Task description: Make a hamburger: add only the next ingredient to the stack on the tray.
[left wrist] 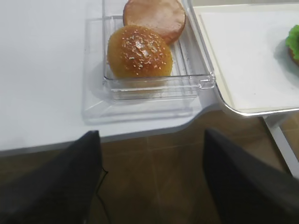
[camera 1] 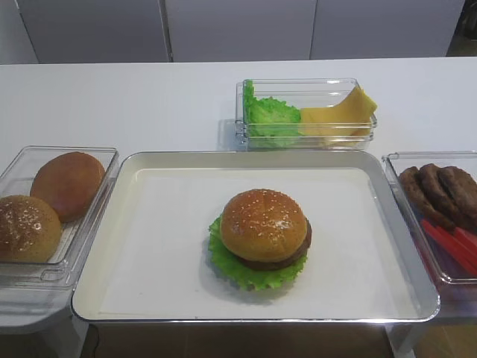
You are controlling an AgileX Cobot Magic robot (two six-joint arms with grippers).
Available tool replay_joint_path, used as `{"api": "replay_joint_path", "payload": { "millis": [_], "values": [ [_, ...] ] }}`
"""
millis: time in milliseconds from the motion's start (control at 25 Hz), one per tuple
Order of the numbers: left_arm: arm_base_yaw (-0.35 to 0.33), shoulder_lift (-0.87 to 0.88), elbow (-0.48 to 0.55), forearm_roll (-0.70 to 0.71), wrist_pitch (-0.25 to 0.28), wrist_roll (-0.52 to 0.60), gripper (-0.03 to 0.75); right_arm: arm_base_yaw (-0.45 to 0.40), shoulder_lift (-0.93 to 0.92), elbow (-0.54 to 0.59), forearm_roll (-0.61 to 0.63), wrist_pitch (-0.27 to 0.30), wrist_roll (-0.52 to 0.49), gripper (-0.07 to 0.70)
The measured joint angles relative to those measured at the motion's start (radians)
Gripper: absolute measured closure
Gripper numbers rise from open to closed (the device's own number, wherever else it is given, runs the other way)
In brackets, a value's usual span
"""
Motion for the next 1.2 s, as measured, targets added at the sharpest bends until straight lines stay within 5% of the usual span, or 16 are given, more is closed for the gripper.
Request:
{"api": "replay_joint_path", "payload": {
  "millis": [680,1000,1200],
  "values": [
    [0.006,0.000,0.009,0.007,-0.002,0.000,0.221,0.000,0.000,0.000,0.000,0.000,0.000,0.216],
    [0.173,0.000,0.009,0.007,-0.002,0.000,0.221,0.000,0.000,0.000,0.000,0.000,0.000,0.216],
    [0.209,0.000,0.009,0.007,-0.002,0.000,0.221,0.000,0.000,0.000,0.000,0.000,0.000,0.216]
  ]
}}
